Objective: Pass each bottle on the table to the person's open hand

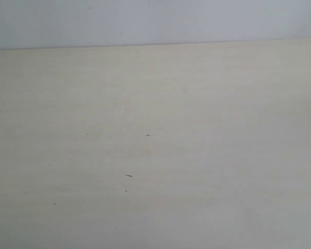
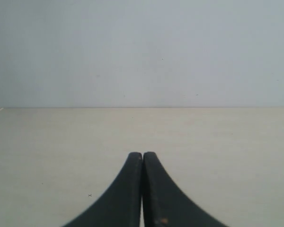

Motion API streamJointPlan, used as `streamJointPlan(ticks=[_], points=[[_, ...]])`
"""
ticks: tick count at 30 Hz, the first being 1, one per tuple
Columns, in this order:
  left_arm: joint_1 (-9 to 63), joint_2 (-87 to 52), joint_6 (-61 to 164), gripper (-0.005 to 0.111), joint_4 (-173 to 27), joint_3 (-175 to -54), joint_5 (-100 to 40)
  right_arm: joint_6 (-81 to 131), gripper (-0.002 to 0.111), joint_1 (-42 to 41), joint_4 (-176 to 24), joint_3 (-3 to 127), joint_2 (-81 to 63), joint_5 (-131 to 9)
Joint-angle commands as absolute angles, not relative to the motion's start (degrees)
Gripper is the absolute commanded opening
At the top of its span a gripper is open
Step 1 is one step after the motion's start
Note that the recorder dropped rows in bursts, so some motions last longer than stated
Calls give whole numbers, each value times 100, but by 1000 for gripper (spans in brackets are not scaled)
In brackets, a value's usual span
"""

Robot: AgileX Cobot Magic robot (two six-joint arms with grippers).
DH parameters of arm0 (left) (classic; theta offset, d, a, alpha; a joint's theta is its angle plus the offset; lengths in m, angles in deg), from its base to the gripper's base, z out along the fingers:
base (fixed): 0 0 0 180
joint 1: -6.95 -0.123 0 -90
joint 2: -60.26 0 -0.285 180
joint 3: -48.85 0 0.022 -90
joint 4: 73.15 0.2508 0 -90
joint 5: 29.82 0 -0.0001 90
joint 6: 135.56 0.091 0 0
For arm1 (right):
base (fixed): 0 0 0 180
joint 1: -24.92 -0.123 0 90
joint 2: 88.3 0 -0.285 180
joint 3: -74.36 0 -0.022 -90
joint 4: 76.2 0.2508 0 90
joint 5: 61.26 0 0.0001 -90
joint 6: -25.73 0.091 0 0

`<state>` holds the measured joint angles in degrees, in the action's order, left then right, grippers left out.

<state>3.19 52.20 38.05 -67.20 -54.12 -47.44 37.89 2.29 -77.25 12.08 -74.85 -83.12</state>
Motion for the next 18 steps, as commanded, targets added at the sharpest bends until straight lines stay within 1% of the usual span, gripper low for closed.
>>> streamJointPlan(ticks=[1,4,5,7,8,11,13,15,18], points=[[295,5247,3786,2,-6776,-5394,-4730,3769,0,230,-7771,1184,-7511,-8295],[295,5247,3807,2,-6776,-5394,-4730,3769,0,230,-7771,1184,-7511,-8283],[295,5247,3807,2,-6776,-5394,-4730,3722,0,230,-8195,1184,-7511,-8179],[295,5247,3807,2,-6776,-5394,-4730,3762,0,356,-8399,1184,-7511,-8130],[295,5247,3807,2,-6776,-5394,-4730,3775,0,530,-8399,1184,-7511,-8140],[295,5247,3807,2,-6776,-5394,-4730,3791,0,1712,-8016,1105,-7500,-7980],[295,5247,3809,2,-6776,-5394,-4741,3788,0,2307,-7868,769,-7556,-7266],[295,5247,3809,2,-6776,-5394,-4741,3779,0,2577,-7868,293,-7689,-6712],[295,5247,3809,2,-6776,-5394,-4741,3765,0,2592,-7868,-286,-7936,-6184]])
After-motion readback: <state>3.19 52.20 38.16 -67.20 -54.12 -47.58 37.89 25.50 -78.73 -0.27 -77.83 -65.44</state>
